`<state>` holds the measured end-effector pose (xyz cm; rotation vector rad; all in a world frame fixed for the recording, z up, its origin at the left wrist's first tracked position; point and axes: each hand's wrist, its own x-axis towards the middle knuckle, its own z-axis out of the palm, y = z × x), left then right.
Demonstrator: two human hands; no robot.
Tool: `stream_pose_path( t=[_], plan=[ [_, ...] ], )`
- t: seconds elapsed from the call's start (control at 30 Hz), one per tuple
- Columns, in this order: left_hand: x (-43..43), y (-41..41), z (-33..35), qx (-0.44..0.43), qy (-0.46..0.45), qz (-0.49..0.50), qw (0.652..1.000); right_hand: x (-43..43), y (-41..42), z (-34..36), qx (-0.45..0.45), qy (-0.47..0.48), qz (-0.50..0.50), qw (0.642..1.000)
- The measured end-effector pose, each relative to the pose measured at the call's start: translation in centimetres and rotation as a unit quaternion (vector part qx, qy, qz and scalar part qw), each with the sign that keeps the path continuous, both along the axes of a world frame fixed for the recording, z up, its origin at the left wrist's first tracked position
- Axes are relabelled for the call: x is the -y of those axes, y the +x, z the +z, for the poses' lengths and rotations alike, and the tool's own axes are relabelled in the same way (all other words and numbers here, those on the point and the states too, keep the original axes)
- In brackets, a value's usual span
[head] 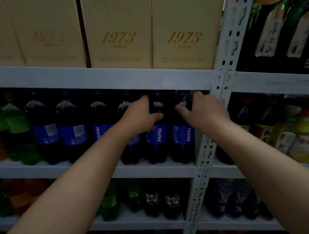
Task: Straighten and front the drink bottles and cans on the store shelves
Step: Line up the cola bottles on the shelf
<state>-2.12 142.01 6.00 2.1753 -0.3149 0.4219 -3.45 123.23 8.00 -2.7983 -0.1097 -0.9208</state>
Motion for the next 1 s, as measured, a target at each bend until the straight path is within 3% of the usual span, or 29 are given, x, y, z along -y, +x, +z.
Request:
stream_pose_path(
  t=[0.1, 0.17, 0.27, 0.4, 0.5, 0.6, 0.73, 0.83, 1.0],
  plan=[
    [0.3, 0.1, 0.2, -0.038, -0.024, -0.017, 0.999, -0.2, -0.1, 0.8, -0.094, 0.037, 0.063, 0.993],
    [1.0, 0.0, 0.1, 0.017, 0.035, 0.044, 0.998, -0.3, 0.0, 1.3, -0.142, 0.093, 0.083, 0.982],
    [2.2, -0.1, -0.7, 0.103, 0.084, 0.122, 0.984, -0.5, 0.1, 1.6, -0.104, 0.077, 0.067, 0.989],
    [2.5, 0.2, -1.0, 0.123, 0.125, 0.153, 0.973, -0.6, 0.3, 0.9, -0.071, 0.006, 0.004, 0.997],
    [1.5, 0.5, -0.4, 0.088, 0.114, 0.1, 0.985, 0.0, 0.4, 0.7, -0.121, 0.056, 0.061, 0.989],
    [0.7, 0.2, 0.3, 0.015, 0.04, 0.019, 0.999, 0.5, 0.0, 0.8, -0.139, 0.132, 0.088, 0.977],
    [2.1, -0.5, -0.1, 0.084, 0.117, 0.108, 0.984, -0.2, 0.3, 0.1, -0.036, 0.011, 0.01, 0.999],
    [3.1, -1.1, -0.6, 0.136, 0.121, 0.171, 0.968, -0.6, 0.6, -0.9, 0.015, -0.019, -0.009, 1.0],
    [3.0, -0.5, -0.7, 0.134, 0.136, 0.197, 0.962, 0.2, 1.1, -1.1, -0.076, 0.088, 0.1, 0.988]
  ],
)
